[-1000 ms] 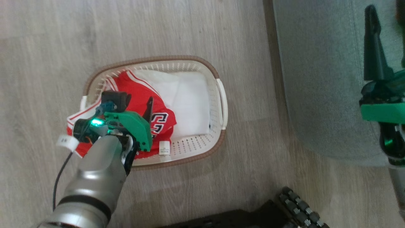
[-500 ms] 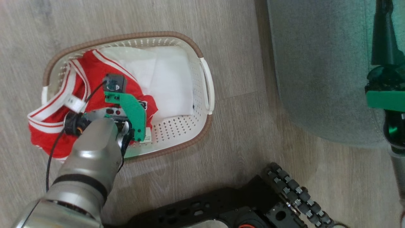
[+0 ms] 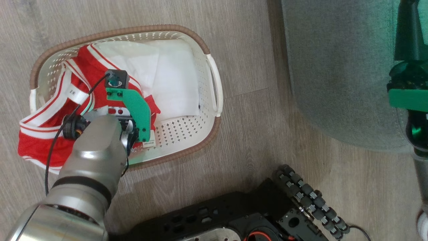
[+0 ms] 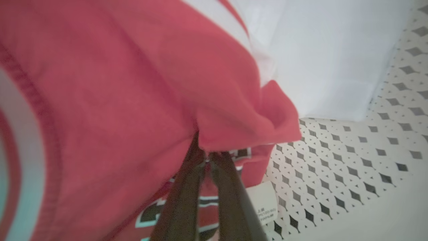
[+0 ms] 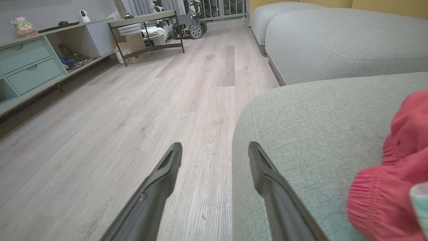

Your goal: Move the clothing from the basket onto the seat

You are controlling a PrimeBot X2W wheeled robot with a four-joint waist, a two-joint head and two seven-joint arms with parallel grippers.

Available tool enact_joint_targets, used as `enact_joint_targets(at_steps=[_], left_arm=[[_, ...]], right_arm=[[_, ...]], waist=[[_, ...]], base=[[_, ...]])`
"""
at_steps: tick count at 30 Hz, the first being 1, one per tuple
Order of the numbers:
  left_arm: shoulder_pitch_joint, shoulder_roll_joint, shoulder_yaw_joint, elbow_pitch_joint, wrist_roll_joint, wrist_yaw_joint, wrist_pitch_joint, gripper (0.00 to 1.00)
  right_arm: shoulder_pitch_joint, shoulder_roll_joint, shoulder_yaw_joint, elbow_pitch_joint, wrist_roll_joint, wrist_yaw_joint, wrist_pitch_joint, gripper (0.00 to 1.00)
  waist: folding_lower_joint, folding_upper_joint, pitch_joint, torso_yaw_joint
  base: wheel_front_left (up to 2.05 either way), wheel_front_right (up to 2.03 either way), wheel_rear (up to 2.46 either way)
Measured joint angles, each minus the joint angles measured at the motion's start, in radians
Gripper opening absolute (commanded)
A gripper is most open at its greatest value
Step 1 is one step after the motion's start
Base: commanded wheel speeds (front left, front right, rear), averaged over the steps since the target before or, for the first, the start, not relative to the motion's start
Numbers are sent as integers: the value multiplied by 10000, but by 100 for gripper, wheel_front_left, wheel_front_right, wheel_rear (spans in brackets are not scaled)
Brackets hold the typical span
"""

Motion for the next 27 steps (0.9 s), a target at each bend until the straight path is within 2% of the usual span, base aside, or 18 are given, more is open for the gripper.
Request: enact_joint_targets(at_steps=[6,12,14,20,27], left_arm=[[14,-2,-8,13,-115,-324,-267,0],[328,-17,-270,13,-163,-688,-915,0],[535,-19,-322,15,-174,-713,-1225,0],[1368,-33,-644,-305,-520,-1223,-2334,0],[2127,-40,-1195,-738,-798,-1440,-3421,0]], right_arm=[[0,-4,69,123,-4,0,0,100],[23,-12,215,316,-65,0,0,100],[57,-13,263,405,-98,0,0,100],[561,-17,378,650,-182,0,0,100],[1267,-13,600,963,-274,0,0,100]], waist=[[0,0,-239,103],[0,0,-956,205],[-1,1,-1271,252],[-1,1,-2480,416],[-1,1,-4113,691]], base=[[0,0,0],[0,0,0],[0,0,0],[0,0,0],[0,0,0]])
